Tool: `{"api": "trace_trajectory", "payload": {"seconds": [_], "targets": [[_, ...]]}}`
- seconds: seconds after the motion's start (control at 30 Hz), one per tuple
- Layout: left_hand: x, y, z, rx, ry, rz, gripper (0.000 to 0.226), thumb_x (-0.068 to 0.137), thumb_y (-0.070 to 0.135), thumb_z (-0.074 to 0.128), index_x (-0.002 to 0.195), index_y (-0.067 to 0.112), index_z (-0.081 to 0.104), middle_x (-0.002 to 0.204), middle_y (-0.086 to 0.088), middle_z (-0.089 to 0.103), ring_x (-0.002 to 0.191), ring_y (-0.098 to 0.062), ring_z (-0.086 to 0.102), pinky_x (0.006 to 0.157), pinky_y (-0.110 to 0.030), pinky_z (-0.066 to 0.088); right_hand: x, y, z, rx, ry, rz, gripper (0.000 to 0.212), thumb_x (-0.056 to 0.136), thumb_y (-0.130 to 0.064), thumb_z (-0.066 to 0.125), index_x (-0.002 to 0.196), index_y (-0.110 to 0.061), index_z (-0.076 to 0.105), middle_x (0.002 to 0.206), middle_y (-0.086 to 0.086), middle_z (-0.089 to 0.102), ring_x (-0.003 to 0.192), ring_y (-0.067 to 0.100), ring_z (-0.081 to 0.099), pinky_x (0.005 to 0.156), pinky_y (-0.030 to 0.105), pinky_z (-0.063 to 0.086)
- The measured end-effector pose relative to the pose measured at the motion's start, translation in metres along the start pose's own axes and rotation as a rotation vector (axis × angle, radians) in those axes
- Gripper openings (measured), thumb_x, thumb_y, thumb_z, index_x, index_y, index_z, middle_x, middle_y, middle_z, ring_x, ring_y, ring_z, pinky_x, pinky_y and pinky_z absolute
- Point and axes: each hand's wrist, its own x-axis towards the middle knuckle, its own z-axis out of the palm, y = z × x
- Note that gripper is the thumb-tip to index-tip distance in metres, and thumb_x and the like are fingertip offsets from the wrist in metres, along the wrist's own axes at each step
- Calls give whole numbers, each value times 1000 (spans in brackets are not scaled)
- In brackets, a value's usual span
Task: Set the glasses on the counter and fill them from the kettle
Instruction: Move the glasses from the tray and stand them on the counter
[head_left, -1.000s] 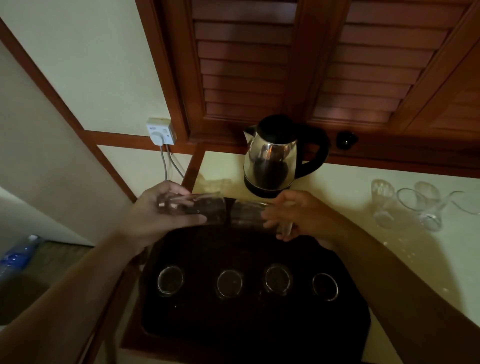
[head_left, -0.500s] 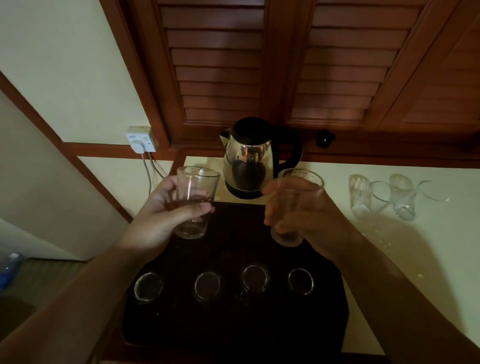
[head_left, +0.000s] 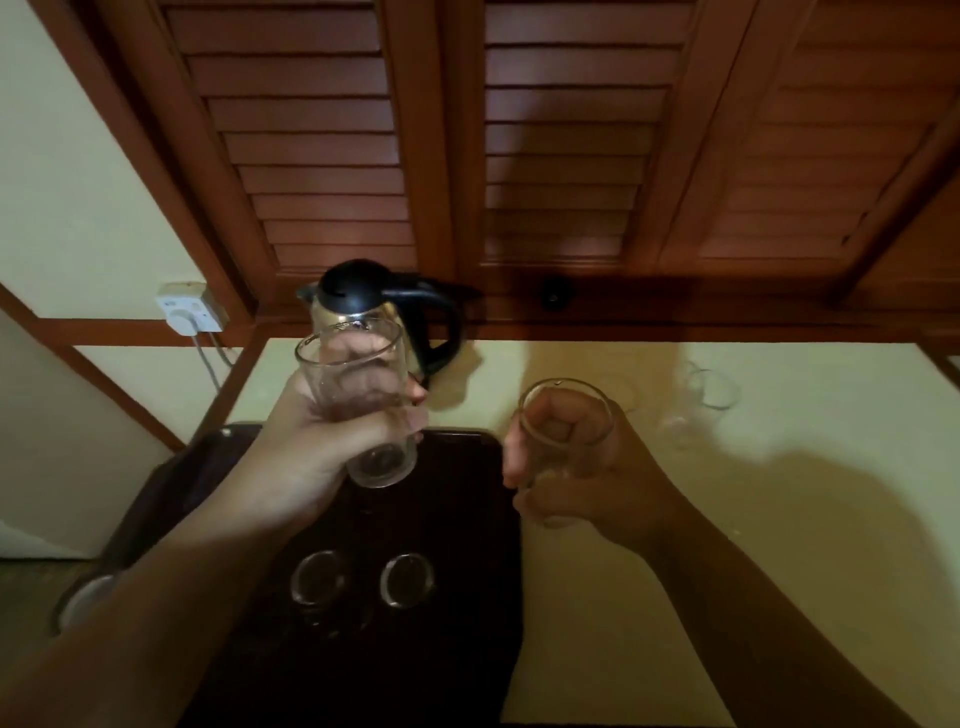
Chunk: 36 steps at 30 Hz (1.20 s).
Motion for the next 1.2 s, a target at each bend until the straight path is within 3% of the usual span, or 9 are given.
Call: {"api": "trace_trajectory", "payload": {"seconds": [0.17, 0.33, 0.4, 0.47, 0.57, 0.67, 0.8, 1.0, 1.2], "targets": [[22, -22, 104, -24, -78, -54, 64, 46, 56, 102, 99, 25, 84, 86, -6, 79, 81, -23, 78, 79, -34, 65, -44, -8, -93, -2, 145, 1, 31, 75, 12, 80, 86, -13, 65, 85, 5, 69, 81, 22, 70, 64, 35, 57], [46, -63, 215, -27, -50, 22, 60, 46, 54, 103, 96, 32, 78, 86, 0, 80, 86, -24, 78, 80, -33, 63, -88, -15, -187, -44, 304, -38, 26, 75, -14, 84, 96, -17, 70, 90, 1, 73, 90, 21, 72, 81, 38, 59], [63, -82, 256, 35, -77, 78, 56, 63, 41, 101, 106, 13, 75, 86, 4, 80, 86, -21, 77, 81, -32, 62, -103, -15, -221, -96, 356, -58, 25, 74, -24, 84, 94, -33, 73, 94, 1, 74, 93, 25, 73, 85, 47, 60], [82, -108, 289, 119, -179, 174, 58, 81, 25, 93, 111, -14, 62, 83, 8, 73, 76, -19, 69, 74, -35, 55, -116, -10, -254, -199, 386, -73, 21, 76, -28, 83, 95, -26, 72, 98, 7, 76, 96, 35, 72, 89, 54, 58], [97, -131, 337, 254, -106, 30, 42, 78, 22, 95, 111, 17, 69, 101, 3, 75, 90, -18, 73, 87, -43, 59, -128, 0, -299, -432, 505, -91, 43, 79, -42, 81, 104, -8, 72, 102, 8, 77, 98, 24, 73, 89, 41, 59], [106, -156, 376, 396, -18, 129, 56, 63, 46, 97, 103, 19, 68, 110, -4, 73, 93, -28, 71, 77, -49, 62, -134, 14, -336, -592, 604, -98, 44, 81, -47, 85, 105, -14, 71, 103, -2, 75, 96, 10, 72, 85, 24, 56], [131, -180, 410, 469, 3, 3, 70, 51, 62, 93, 109, 28, 72, 109, 9, 73, 92, -11, 68, 78, -39, 60, -135, 39, -383, -576, 686, -6, 44, 79, -40, 89, 112, -16, 72, 107, -4, 76, 100, 10, 73, 88, 29, 59], [157, -214, 433, 504, 14, -95, 62, 58, 30, 106, 109, 29, 71, 99, 16, 71, 78, 13, 62, 71, -19, 55, -130, 72, -423, -540, 745, 77, 41, 76, -31, 93, 109, -17, 72, 103, -7, 77, 97, 7, 74, 88, 37, 61], [158, -229, 445, 497, 13, -108, 68, 56, 29, 106, 113, 25, 70, 109, 11, 75, 89, 2, 68, 78, -23, 60, -140, 80, -439, -549, 769, 73, 42, 73, -45, 88, 103, -20, 73, 98, -4, 78, 90, 18, 76, 79, 50, 63]]}}
